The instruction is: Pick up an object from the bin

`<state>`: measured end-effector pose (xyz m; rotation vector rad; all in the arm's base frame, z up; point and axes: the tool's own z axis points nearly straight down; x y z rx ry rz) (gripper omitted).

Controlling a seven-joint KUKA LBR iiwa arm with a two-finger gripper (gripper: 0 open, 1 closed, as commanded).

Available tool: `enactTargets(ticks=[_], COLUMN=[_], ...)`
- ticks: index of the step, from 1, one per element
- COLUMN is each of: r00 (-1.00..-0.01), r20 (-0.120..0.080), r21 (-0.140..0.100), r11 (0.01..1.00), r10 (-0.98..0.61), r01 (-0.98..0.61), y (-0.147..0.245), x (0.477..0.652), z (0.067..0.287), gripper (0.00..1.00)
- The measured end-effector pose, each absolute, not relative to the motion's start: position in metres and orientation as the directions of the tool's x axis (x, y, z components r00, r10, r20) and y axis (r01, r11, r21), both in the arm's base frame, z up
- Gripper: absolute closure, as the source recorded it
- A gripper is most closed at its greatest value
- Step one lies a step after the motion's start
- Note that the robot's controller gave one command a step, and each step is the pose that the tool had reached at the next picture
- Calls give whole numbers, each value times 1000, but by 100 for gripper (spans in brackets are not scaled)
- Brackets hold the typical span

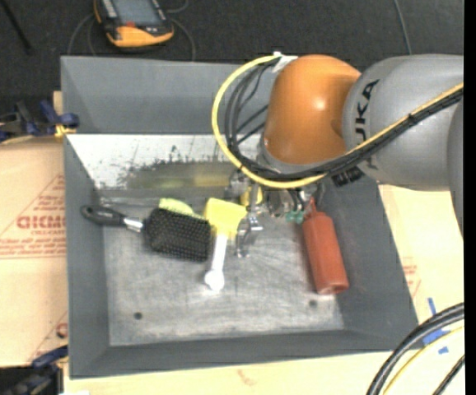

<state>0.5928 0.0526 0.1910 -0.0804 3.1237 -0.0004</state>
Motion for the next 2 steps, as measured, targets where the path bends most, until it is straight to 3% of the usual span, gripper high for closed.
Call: enactTargets(ticks=[1,2], r00=[-985,-913], r20=[-3,-20], r21=[-1,-6], r11=[985,913], r10=[-172,-409], r01=[-172,-409], y=[65,50], x=[600,605], z=[162,82], gripper=[0,100])
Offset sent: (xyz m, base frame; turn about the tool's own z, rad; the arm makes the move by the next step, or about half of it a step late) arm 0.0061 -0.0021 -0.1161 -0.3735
